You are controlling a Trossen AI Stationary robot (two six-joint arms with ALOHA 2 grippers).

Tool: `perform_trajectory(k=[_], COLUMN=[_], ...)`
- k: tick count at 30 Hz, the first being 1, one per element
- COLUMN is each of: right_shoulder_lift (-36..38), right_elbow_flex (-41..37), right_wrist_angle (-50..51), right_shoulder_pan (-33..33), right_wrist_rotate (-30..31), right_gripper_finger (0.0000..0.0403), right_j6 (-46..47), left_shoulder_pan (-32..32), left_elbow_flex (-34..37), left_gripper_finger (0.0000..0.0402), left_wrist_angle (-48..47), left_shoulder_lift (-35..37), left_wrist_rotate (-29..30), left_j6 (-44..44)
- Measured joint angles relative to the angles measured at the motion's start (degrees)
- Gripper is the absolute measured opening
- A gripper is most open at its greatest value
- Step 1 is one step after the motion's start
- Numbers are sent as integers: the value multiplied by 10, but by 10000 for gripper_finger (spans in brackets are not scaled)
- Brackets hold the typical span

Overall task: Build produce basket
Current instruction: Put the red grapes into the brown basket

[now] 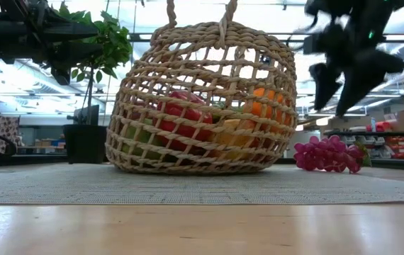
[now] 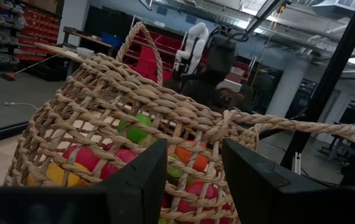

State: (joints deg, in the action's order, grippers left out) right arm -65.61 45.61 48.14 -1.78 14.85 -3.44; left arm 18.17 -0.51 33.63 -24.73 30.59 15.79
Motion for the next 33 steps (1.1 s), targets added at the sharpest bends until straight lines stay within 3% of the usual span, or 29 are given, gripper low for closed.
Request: perform_trajectory(k=[12,15,26,33], right_shoulder_lift=[-80,-104,-187,-192], right_elbow_flex=[-20,-20,-19,-20], right_wrist_angle=[-87,-87,-112,-109], right_shoulder_pan=[115,121,117,117], right_wrist_rotate=[-24,-55,-48,-41], right_gripper_finger=[354,354,350,347], right_j6=[-27,-26,-27,-28], left_shoulder_pan=[0,0,0,0], left_elbow_flex=[0,0,0,0], left_gripper_finger=[160,160,160,160], left_wrist_angle=[0,0,0,0], left_shoulder_lift=[0,0,0,0], left_wrist_rotate=[0,0,0,0], left_j6=[0,0,0,0])
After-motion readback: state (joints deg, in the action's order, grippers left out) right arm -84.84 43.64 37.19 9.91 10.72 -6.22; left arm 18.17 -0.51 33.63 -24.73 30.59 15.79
